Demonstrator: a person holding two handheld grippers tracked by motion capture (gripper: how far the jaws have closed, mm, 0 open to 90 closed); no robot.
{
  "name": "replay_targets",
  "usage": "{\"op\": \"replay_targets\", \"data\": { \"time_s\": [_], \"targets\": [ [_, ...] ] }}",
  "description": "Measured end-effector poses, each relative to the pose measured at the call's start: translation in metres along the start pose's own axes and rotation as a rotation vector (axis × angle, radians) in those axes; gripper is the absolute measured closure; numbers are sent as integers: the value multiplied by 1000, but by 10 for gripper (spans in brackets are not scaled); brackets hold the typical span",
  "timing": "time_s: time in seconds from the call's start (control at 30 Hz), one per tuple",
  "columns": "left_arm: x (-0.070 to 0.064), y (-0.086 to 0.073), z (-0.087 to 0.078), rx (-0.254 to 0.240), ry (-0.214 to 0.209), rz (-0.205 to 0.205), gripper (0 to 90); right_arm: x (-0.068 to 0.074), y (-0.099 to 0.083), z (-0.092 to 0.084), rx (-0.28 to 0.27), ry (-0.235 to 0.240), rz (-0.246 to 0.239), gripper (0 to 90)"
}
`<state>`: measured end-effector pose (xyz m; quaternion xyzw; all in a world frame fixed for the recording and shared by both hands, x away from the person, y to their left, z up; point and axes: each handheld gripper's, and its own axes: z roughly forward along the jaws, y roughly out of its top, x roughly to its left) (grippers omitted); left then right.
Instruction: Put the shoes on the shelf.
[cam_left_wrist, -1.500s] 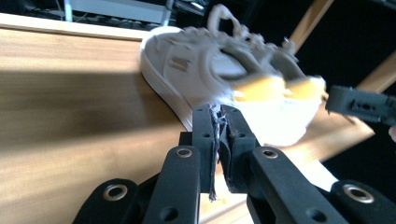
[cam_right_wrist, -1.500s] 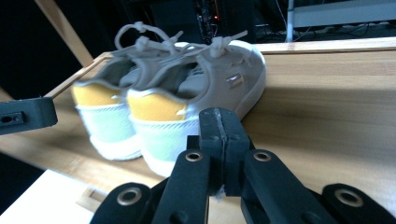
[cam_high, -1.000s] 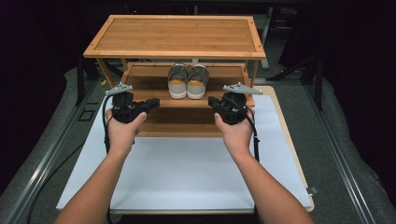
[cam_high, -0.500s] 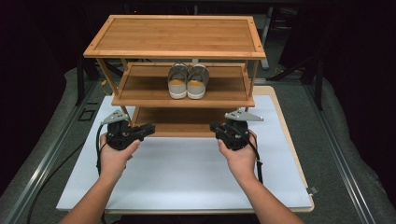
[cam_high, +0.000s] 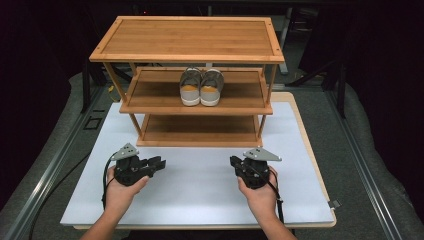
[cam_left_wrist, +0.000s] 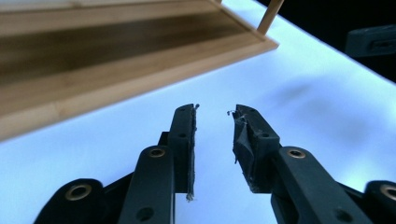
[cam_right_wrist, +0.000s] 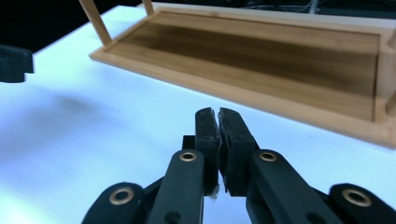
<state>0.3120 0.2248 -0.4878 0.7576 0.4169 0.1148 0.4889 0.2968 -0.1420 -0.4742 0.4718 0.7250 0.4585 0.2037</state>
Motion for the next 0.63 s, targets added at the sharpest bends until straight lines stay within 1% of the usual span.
{"op": "replay_targets", "data": {
  "time_s": [0.1,0.2,0.27,0.3,0.33,0.37,0.43,0.57,0.63],
  "targets": [
    [4,-9,4,22,11,-8,647,-4,-11,3,-11,3,14,847],
    [6,-14,7,18,18,-15,623,-9,-24,8,6,3,-6,833],
    [6,-16,9,18,14,-8,620,-10,-25,9,8,5,-2,829],
    [5,-18,10,25,14,7,613,-11,-26,9,6,9,3,823],
    [5,-19,12,32,17,12,611,-12,-28,10,5,6,11,815],
    [5,-21,13,41,12,17,608,-13,-29,10,10,9,8,809],
    [5,-25,16,55,5,14,606,-13,-33,11,15,14,13,801],
    [6,-31,25,91,3,2,606,-14,-37,13,28,25,18,766],
    [6,-33,27,98,2,-1,606,-14,-39,15,37,30,18,750]
  ]
}}
